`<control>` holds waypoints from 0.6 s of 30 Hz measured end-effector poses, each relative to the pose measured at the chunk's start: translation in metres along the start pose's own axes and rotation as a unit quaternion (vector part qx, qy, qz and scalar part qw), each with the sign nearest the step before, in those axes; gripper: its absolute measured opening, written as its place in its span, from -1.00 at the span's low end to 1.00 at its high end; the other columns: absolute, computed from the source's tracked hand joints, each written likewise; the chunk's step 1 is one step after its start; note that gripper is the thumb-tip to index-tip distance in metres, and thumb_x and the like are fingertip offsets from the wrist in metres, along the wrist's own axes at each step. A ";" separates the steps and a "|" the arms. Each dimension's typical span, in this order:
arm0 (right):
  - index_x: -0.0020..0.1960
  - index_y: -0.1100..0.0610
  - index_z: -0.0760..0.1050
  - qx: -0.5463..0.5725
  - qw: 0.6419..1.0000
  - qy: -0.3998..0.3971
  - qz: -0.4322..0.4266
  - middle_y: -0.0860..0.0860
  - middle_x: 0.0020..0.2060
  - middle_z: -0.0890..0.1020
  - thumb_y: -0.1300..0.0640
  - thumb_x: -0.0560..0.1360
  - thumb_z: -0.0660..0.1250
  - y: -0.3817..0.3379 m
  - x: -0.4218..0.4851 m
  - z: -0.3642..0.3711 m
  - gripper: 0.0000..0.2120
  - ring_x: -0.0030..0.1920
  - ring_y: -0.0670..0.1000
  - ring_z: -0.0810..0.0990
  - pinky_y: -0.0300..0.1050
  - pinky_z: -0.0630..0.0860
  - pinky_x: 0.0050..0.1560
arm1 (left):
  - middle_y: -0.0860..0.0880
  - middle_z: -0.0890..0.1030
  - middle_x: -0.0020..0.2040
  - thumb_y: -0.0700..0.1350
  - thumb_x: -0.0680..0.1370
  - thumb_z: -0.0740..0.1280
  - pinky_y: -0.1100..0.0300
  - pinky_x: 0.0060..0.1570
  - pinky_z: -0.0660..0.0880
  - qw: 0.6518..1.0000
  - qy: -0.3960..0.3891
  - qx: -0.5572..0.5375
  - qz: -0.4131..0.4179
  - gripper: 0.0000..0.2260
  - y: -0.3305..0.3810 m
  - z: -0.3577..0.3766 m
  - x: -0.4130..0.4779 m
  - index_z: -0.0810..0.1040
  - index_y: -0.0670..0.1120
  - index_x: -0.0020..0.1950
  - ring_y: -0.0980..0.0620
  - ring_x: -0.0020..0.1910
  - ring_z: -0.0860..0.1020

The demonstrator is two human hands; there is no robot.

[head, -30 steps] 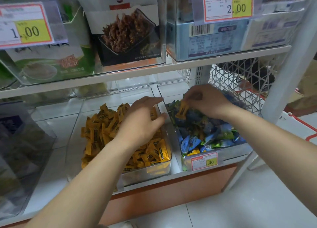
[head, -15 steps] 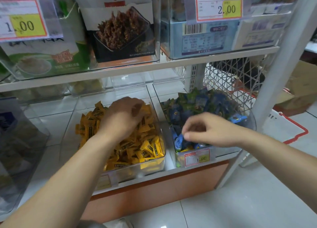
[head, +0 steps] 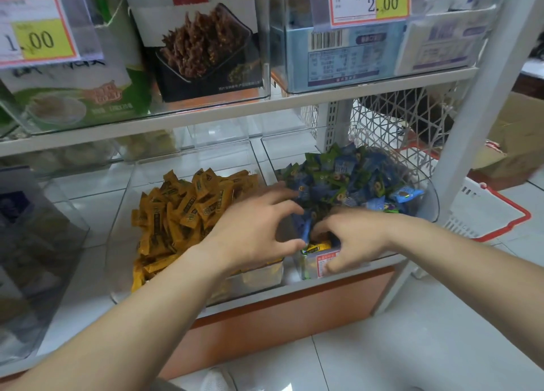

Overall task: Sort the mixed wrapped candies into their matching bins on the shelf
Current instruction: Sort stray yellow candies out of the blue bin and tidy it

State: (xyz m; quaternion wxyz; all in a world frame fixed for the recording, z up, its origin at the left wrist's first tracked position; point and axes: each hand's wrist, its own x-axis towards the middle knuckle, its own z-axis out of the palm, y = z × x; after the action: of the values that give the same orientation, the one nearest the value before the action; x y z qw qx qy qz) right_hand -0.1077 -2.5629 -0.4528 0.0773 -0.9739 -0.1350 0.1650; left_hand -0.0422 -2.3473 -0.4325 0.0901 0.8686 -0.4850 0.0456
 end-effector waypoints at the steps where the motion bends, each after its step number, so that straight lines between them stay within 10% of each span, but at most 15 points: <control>1: -0.07 -0.13 0.38 0.012 1.000 -0.007 -0.001 -0.17 -0.26 0.51 -0.35 0.30 0.39 0.000 0.000 -0.001 -0.60 -0.27 -0.14 0.48 -0.12 0.42 -0.30 | 0.16 0.35 0.48 0.36 0.44 0.29 0.01 0.33 0.41 1.000 0.003 -0.003 0.003 -0.50 -0.001 0.000 0.000 0.48 0.20 0.32 0.10 0.48 0.26; 10: -0.06 -0.10 0.38 0.008 1.000 -0.019 -0.009 -0.11 -0.09 0.50 -0.52 0.37 0.01 -0.007 0.003 0.005 -0.47 -0.02 0.02 0.45 0.03 0.44 0.00 | 0.18 0.41 0.42 0.35 0.41 0.33 0.06 0.34 0.38 1.000 0.021 -0.019 0.013 -0.53 -0.006 0.003 0.004 0.53 0.20 0.26 0.13 0.44 0.30; 18: -0.13 -0.09 0.30 0.060 0.998 0.016 0.021 -0.11 -0.20 0.49 -0.41 0.25 0.14 -0.013 0.014 0.009 -0.57 -0.22 -0.07 0.45 -0.06 0.32 -0.31 | 0.15 0.46 0.36 0.34 0.38 0.33 0.04 0.31 0.40 0.999 0.029 -0.025 0.009 -0.53 -0.004 0.004 0.005 0.57 0.18 0.22 0.11 0.39 0.34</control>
State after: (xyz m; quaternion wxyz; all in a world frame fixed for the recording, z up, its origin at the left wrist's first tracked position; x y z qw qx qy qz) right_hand -0.1015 -2.5456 -0.4631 0.1346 -0.9727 -0.1030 0.1586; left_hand -0.0362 -2.3506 -0.4357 0.1257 0.8599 -0.4912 0.0589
